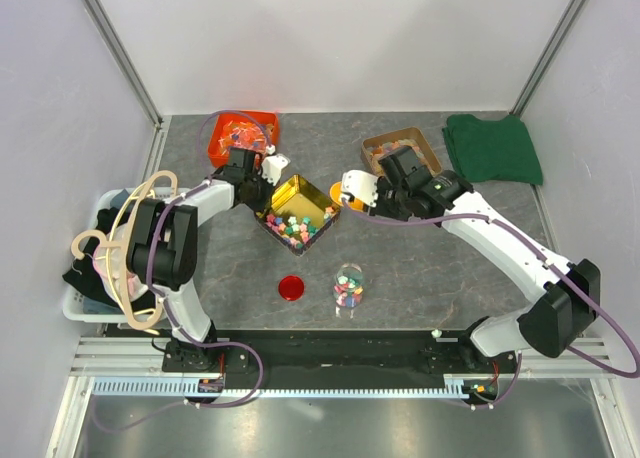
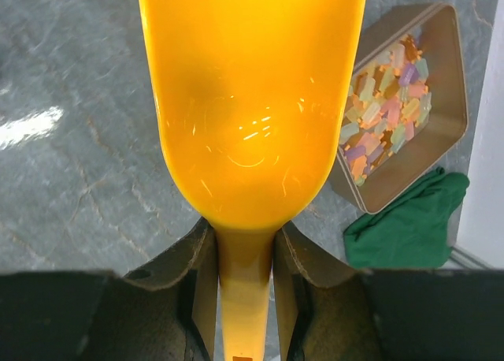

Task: Pack the candies
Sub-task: Place the storage box at the center of the board, then move the packing bottle to the center of the board.

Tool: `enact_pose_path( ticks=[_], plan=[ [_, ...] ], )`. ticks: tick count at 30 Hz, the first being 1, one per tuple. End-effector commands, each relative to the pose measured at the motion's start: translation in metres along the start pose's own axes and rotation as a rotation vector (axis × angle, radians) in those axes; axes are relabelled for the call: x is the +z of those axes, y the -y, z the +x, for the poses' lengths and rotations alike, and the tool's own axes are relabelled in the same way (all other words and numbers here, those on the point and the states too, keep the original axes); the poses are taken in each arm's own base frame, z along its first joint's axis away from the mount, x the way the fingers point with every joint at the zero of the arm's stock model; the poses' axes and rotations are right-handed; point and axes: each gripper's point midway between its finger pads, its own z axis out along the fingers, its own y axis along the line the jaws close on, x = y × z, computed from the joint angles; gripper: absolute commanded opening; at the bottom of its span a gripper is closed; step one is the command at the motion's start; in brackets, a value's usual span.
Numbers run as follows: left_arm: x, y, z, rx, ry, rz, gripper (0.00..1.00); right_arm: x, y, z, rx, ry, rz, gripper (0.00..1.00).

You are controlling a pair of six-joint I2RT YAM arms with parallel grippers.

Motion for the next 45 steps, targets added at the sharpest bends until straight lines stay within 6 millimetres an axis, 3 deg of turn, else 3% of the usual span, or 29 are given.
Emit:
enact_pose_path(
  ticks=[1,4,7,8,10,13,14,16,18,21,23,24,29,35,41,45],
  plan=[
    [0.002,-0.016,-0.020,-0.056,0.034,-0.043,0.11,-0.011,0.035,-0.016,0.123,0.148,0.156,0.00],
    [0.001,-0.020,-0.021,-0.067,0.027,-0.051,0.16,-0.014,0.051,-0.009,0.176,0.162,0.221,0.00],
    [-0.006,-0.022,-0.027,-0.066,0.042,-0.056,0.28,-0.016,0.066,0.001,0.251,0.170,0.279,0.00],
    [-0.010,-0.023,-0.032,-0.061,0.054,-0.061,0.41,-0.016,0.068,0.004,0.283,0.172,0.288,0.00],
    [-0.020,-0.025,-0.040,-0.055,0.078,-0.068,0.53,-0.014,0.076,0.015,0.326,0.159,0.329,0.00],
    [-0.048,-0.023,-0.064,-0.021,0.146,-0.065,0.75,-0.009,0.083,0.030,0.403,0.143,0.373,0.00],
    [-0.066,-0.022,-0.080,-0.002,0.191,-0.071,0.82,-0.008,0.084,0.035,0.417,0.135,0.378,0.00],
    [-0.082,-0.007,-0.092,0.008,0.226,-0.003,0.85,-0.006,0.087,0.048,0.445,0.112,0.405,0.00],
    [-0.112,0.008,-0.116,0.042,0.307,0.055,0.85,-0.006,0.093,0.056,0.469,0.103,0.434,0.00],
    [-0.144,0.053,-0.135,0.112,0.391,0.201,0.86,-0.007,0.100,0.081,0.513,0.053,0.476,0.00],
    [-0.152,0.081,-0.134,0.166,0.401,0.276,0.86,-0.009,0.105,0.091,0.532,0.033,0.504,0.00],
    [-0.159,0.105,-0.138,0.214,0.419,0.323,0.86,-0.009,0.108,0.099,0.548,0.018,0.515,0.00],
    [-0.166,0.172,-0.126,0.341,0.390,0.496,0.85,-0.011,0.112,0.109,0.583,0.005,0.531,0.00],
    [-0.164,0.235,-0.101,0.491,0.305,0.632,0.83,-0.011,0.109,0.113,0.593,0.000,0.526,0.00],
    [-0.155,0.275,-0.075,0.597,0.202,0.695,0.81,-0.010,0.107,0.115,0.591,-0.006,0.518,0.00],
    [-0.142,0.286,-0.067,0.625,0.151,0.673,0.78,-0.011,0.107,0.115,0.592,-0.003,0.518,0.00]
  ],
)
